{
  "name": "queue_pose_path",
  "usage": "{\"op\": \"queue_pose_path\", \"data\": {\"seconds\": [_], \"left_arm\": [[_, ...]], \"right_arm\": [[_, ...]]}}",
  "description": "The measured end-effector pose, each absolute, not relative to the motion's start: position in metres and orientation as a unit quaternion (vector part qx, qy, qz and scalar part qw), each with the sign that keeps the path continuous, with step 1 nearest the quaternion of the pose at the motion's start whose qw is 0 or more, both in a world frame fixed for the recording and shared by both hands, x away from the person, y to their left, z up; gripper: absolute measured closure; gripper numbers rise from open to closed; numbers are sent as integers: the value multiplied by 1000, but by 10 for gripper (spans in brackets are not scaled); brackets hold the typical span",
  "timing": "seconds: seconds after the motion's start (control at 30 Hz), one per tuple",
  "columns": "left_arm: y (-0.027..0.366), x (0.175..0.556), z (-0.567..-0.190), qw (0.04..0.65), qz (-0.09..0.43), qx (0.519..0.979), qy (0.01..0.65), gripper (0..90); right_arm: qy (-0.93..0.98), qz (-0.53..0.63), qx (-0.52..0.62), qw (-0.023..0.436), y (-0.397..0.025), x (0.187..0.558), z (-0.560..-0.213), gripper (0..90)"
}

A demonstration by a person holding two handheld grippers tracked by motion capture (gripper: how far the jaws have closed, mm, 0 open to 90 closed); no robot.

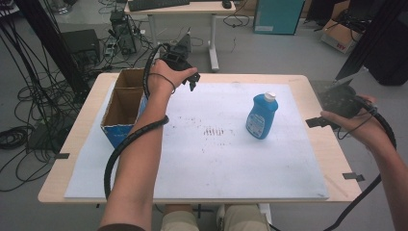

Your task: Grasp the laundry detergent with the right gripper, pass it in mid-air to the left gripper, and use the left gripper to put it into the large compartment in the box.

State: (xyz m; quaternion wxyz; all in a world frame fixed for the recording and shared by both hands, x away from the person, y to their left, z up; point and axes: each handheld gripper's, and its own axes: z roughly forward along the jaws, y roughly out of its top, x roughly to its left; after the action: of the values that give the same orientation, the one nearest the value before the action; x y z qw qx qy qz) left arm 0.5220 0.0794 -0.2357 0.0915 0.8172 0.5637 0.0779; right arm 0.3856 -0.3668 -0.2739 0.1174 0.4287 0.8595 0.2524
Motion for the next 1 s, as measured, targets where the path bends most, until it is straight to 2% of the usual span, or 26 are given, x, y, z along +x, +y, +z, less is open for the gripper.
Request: {"op": "queue_pose_path", "data": {"seconds": [0.47,1.0], "left_arm": [[78,522,-234,91,80,822,556,56],[79,522,-237,88,80,823,555,56]], "right_arm": [[848,305,410,143,-355,369,-307,40],[825,381,388,155,-335,374,-337,31]]}}
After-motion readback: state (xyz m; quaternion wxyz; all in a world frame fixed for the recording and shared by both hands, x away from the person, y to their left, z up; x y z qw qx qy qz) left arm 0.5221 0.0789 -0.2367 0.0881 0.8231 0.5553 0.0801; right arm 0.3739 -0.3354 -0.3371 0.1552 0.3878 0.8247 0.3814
